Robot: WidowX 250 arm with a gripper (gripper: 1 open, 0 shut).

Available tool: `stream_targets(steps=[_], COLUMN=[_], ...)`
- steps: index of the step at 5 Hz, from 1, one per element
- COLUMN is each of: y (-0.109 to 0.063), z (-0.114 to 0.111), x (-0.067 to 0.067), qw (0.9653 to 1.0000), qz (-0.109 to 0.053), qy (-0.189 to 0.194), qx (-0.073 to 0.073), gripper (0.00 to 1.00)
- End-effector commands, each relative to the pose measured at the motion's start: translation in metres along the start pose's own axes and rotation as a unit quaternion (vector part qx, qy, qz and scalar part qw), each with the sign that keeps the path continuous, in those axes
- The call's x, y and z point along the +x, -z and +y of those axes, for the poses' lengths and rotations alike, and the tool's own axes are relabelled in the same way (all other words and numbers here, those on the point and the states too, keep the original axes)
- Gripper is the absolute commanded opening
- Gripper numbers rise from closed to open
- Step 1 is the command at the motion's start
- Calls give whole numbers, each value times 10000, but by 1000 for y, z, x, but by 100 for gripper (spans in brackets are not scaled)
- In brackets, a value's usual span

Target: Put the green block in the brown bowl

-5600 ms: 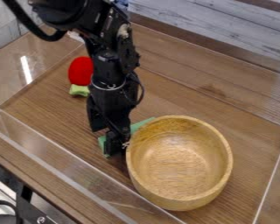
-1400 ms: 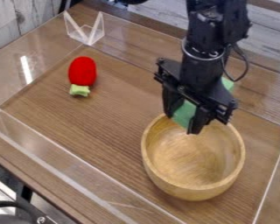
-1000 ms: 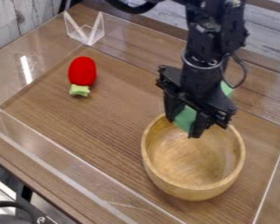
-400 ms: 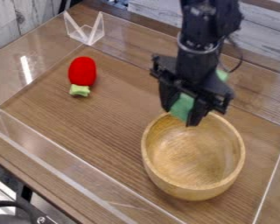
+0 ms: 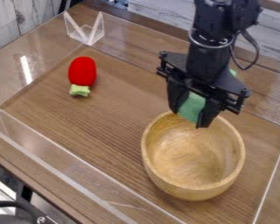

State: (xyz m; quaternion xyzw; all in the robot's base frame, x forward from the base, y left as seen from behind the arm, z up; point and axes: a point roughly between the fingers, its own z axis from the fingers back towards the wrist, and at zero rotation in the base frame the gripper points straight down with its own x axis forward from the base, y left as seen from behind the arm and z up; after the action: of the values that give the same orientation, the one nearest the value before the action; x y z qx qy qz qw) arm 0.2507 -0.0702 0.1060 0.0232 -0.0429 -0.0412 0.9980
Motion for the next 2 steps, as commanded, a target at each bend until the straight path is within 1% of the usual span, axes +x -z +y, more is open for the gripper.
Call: stream_targets(steps=[1, 2], y=[-9, -4], z=[-2, 0], x=[14, 20], qw=[9992, 9988], qz=[-298, -261], qy=[-194, -339], qx=[-191, -255], gripper=[100, 100])
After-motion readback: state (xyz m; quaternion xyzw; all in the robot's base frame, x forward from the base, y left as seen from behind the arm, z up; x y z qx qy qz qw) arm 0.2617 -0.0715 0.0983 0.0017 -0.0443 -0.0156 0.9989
